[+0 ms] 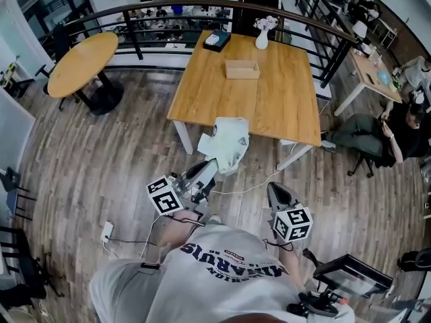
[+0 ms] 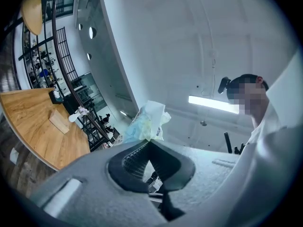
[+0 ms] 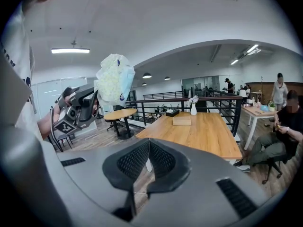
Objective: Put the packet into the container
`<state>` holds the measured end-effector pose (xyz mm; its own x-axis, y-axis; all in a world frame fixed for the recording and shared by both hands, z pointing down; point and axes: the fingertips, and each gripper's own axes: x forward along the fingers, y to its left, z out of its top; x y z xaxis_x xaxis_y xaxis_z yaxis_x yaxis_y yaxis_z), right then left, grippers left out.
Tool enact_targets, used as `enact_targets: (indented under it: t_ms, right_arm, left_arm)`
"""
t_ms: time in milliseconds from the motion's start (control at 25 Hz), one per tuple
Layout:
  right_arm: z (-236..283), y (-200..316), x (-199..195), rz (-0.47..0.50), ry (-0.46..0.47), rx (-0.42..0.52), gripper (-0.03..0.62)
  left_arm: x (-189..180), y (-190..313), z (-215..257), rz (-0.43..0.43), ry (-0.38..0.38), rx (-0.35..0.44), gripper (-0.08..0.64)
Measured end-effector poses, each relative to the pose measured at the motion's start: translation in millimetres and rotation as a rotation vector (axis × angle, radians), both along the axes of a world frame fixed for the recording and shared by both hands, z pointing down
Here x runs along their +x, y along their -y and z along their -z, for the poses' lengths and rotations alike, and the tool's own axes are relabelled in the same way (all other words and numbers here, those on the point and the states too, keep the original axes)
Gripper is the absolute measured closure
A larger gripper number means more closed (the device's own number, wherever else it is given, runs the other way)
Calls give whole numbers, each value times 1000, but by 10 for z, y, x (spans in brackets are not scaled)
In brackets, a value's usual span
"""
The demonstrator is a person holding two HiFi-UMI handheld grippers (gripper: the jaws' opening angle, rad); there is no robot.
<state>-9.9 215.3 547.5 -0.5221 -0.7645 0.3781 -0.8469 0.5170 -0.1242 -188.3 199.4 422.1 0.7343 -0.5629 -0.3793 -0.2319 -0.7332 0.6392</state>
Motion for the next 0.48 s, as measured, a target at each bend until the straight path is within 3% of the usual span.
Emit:
enact_targets:
  t_ms: [240,480]
  right_arm:
    - [62,200,-280,-17,19,24,581]
    - [70,378,-317,-26,10,22,581]
  left_arm:
    - [-221,195,-75,-9,5,-1,555]
    - [-256,365,-65,-13,27,17,555]
